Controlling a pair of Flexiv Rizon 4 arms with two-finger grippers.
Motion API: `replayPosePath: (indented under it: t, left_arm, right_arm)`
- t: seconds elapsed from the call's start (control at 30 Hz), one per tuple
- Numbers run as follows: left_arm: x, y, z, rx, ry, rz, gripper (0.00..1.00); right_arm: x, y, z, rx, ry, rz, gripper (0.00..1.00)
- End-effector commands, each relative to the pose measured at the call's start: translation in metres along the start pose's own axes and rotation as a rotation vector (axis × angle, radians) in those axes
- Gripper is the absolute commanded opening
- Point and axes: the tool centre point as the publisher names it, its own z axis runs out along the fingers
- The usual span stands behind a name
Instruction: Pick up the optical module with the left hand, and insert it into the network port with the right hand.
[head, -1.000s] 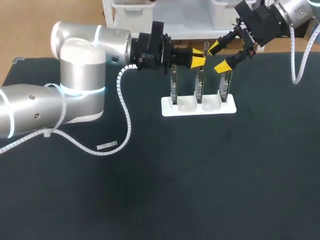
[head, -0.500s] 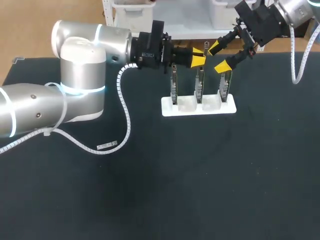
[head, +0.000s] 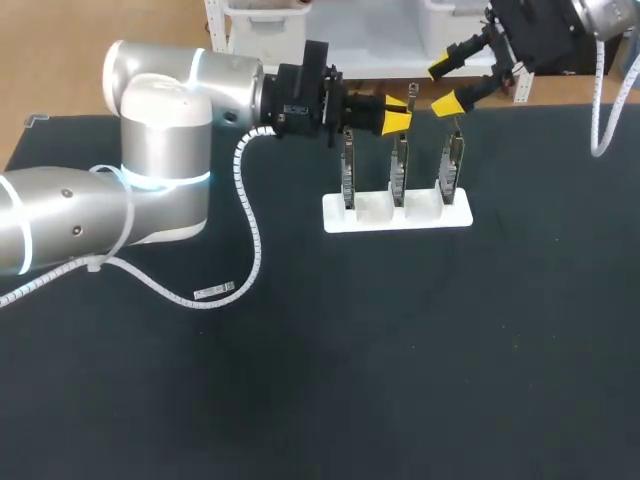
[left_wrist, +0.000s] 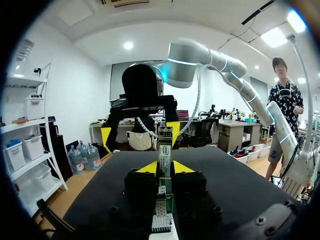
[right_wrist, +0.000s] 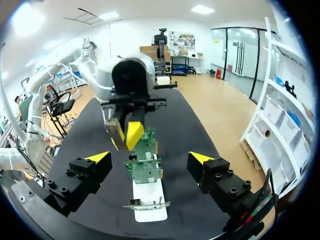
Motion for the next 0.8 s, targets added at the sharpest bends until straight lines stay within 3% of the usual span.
replayPosePath:
  t: [0.03,0.8]
  left_arm:
    - [0.000,0.003,0.001,0.006,0.003,-0.001,0.00]
    - [0.000,0.003,0.001,0.006,0.003,-0.001,0.00]
  right_arm:
    - [-0.005,0.011,-0.002,0.012,-0.012,-0.016,1.00]
    - [-0.030,0.033,0.010,-0.041,-0.059,-0.035,1.00]
